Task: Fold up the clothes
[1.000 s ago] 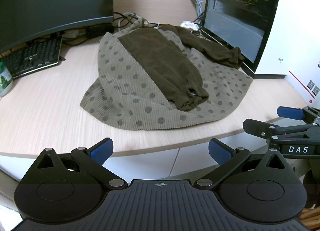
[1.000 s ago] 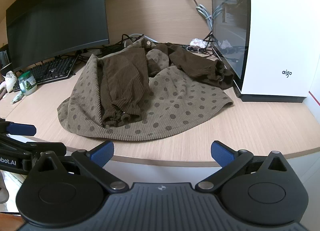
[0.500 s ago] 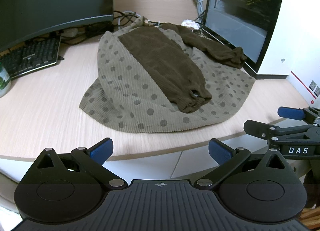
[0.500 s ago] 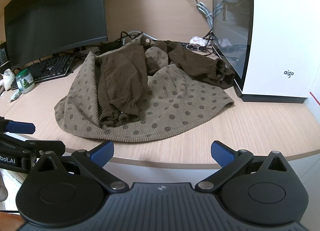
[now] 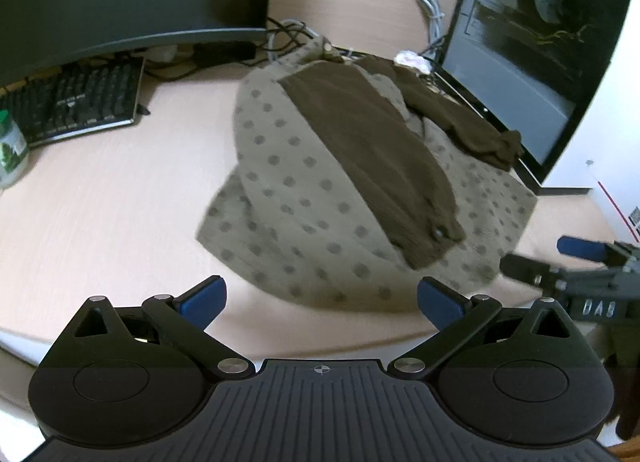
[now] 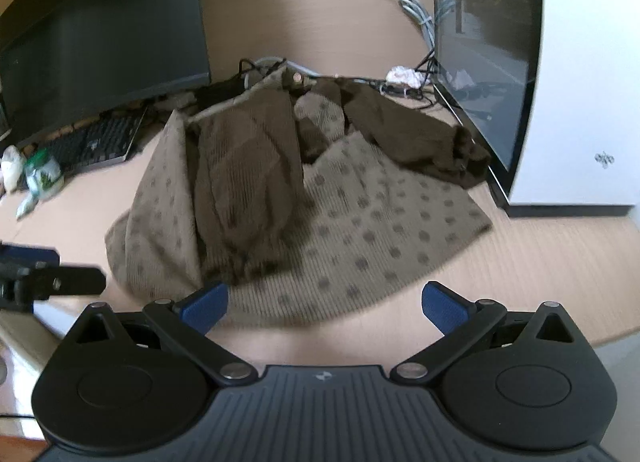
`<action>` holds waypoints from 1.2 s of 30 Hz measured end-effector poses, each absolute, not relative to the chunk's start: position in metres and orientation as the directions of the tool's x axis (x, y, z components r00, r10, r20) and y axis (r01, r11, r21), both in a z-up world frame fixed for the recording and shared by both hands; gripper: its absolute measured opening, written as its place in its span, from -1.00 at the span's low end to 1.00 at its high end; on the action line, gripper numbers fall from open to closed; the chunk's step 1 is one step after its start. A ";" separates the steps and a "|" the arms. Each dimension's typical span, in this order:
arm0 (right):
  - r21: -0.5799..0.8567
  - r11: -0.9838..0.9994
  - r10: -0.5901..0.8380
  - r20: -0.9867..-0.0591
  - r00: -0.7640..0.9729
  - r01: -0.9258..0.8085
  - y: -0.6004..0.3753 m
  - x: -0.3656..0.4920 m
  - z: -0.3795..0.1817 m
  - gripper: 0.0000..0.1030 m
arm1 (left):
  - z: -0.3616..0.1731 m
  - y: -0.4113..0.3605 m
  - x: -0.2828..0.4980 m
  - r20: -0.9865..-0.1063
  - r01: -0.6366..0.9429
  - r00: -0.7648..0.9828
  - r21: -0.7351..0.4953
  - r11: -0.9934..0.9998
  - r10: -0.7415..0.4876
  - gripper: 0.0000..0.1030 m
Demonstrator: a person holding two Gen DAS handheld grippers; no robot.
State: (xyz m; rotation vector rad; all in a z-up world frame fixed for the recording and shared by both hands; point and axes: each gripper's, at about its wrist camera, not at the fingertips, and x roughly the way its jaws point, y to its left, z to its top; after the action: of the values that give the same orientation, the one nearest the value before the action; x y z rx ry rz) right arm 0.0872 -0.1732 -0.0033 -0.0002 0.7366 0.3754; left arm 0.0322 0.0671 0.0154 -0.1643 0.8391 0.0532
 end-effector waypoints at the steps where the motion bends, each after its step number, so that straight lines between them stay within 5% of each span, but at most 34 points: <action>1: 0.142 0.935 0.336 -0.651 0.681 -0.325 -0.171 0.092 -0.001 1.00 | 0.017 0.073 0.037 -0.746 -0.107 0.666 -0.124 0.986 -0.022 1.00; 15: 0.311 0.923 0.385 -0.710 0.589 -0.227 -0.137 0.125 0.019 1.00 | 0.045 0.115 0.121 -0.679 0.056 0.716 -0.175 0.983 -0.162 1.00; 25: 0.179 0.946 0.315 -0.706 0.634 -0.270 -0.153 0.247 0.005 1.00 | 0.015 0.113 0.200 -0.636 0.058 0.706 -0.386 0.921 -0.311 1.00; 31: 0.273 0.876 0.472 -0.657 0.588 -0.398 -0.125 0.336 -0.008 1.00 | -0.022 0.128 0.234 -0.715 -0.078 0.632 -0.444 0.893 -0.300 1.00; 36: 0.496 0.773 0.630 -0.670 0.392 -0.395 -0.108 0.375 -0.042 1.00 | -0.030 0.139 0.219 -0.709 -0.103 0.623 -0.492 0.864 -0.329 1.00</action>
State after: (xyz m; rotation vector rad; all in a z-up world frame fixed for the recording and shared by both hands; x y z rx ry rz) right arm 0.3745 -0.1084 -0.0419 0.2740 0.9681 0.6615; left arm 0.2186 0.1392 -0.0295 -0.5281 0.8992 -0.1370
